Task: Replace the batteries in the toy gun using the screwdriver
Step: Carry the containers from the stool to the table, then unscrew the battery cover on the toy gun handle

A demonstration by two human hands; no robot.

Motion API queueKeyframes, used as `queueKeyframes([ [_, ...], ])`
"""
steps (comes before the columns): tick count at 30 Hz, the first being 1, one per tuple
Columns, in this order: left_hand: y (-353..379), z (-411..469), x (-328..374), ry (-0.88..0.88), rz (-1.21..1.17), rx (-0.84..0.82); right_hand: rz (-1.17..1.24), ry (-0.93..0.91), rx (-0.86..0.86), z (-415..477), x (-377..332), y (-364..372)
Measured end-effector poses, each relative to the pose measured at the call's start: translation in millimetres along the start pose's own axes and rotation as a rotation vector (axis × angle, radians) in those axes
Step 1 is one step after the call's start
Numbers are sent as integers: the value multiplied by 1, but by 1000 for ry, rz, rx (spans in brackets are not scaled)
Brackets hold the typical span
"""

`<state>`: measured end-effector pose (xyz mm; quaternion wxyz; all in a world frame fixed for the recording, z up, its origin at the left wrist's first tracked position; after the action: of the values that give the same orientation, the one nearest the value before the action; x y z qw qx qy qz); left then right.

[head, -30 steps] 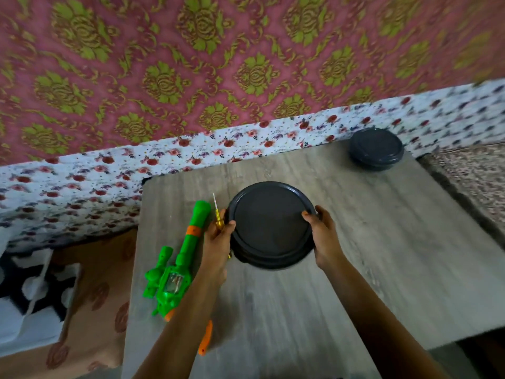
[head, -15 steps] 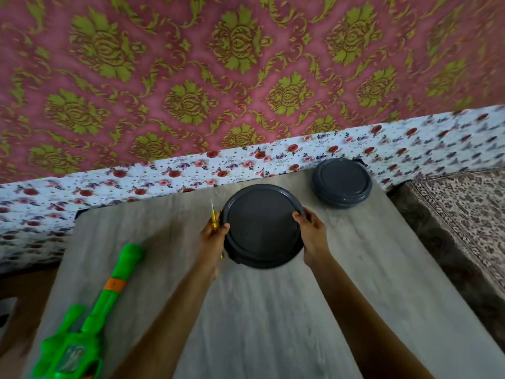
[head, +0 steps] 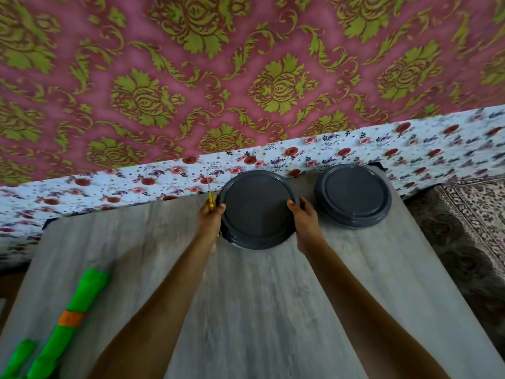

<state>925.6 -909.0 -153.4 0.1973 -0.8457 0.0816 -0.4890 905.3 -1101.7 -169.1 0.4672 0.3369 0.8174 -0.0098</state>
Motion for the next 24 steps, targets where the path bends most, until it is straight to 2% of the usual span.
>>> queueKeyframes([
  [7,-6,5,-9,36,26,-9,-31,-70,18,-10,4,4],
  [12,-32,-33,-22,128,56,91,8,-274,16,-64,13,-3],
  [15,-52,-71,-47,147,78,105,-63,-378,33,-115,40,-12],
  [18,-72,-115,-74,108,-52,53,-156,-388,9,-167,77,-13],
  [24,-126,-175,-137,-85,-49,-9,-270,-344,-161,-247,141,1],
])
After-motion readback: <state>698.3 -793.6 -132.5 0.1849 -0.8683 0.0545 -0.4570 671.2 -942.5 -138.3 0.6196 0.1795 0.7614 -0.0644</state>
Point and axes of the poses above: each hand's wrist, its own z-axis towards the middle knuckle, its own y-axis out of the palm, x = y × z, the point moved 2 cm from there along z, towards the middle knuckle, and after that the axes turned 15 degrees about z, right-handed, at the moved point
